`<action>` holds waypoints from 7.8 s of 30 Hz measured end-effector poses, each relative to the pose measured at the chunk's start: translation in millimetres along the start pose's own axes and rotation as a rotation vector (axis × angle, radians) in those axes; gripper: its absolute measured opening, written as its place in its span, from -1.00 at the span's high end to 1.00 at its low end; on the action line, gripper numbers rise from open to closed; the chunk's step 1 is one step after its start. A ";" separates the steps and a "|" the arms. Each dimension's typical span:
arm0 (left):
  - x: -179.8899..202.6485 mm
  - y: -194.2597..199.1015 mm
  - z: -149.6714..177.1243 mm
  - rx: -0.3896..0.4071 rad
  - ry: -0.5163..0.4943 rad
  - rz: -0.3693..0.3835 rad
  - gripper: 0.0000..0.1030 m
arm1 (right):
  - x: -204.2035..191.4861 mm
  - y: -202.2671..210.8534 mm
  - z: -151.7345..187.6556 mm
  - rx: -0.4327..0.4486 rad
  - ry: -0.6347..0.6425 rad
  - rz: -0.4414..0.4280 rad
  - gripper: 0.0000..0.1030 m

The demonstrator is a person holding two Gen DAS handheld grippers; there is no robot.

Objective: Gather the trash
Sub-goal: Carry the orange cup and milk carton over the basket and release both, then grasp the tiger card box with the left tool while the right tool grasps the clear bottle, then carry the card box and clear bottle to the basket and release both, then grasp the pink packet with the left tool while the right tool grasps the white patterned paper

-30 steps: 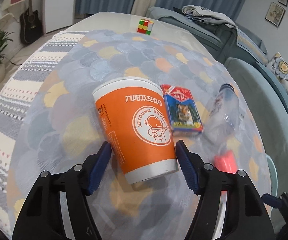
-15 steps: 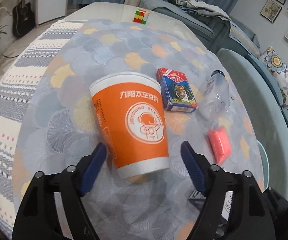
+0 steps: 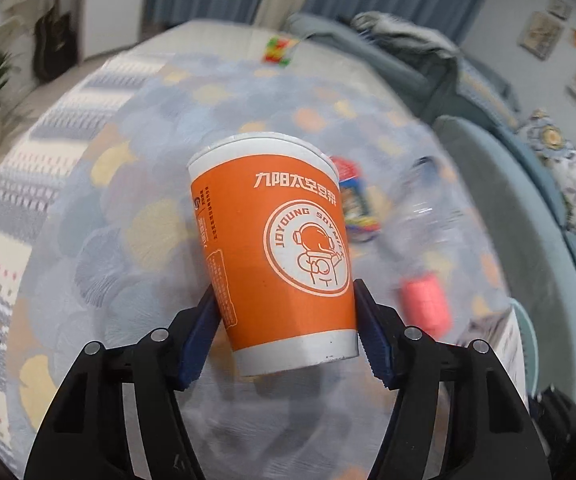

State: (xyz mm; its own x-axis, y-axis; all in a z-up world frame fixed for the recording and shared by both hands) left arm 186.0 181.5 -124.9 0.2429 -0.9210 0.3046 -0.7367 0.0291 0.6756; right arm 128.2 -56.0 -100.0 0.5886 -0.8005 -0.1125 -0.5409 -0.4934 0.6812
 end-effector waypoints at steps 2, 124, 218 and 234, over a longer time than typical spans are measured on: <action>16.7 13.1 -5.7 0.041 -0.025 0.038 -0.20 | 15.1 14.6 -6.4 0.043 -0.040 0.035 -0.01; 34.3 -113.9 -39.5 -0.014 -0.140 -0.014 -0.17 | 85.6 -170.7 -108.2 -0.160 -0.464 0.044 0.00; 370.8 -40.4 141.7 -0.200 -0.577 0.455 -0.28 | 327.4 120.8 163.1 -0.029 -0.815 0.493 0.12; 322.9 -0.9 84.2 -0.095 -0.420 0.447 -0.28 | 270.2 130.4 104.0 0.076 -0.644 0.414 0.12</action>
State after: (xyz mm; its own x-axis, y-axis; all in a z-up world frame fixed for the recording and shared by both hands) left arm 212.0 -148.6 -83.7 -0.3593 -0.8855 0.2945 -0.6461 0.4638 0.6062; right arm 154.3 -372.0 -116.8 -0.1243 -0.9537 -0.2740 -0.6944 -0.1136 0.7105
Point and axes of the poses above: each gripper's, at about its wrist camera, not at the fingertips, and y roughly against the way its jaws point, x to its right, z to its underside, the point moved 6 cm from there along -y, roughly the way its jaws point, and after that the axes turned 6 degrees about x, right-handed, at the moved point
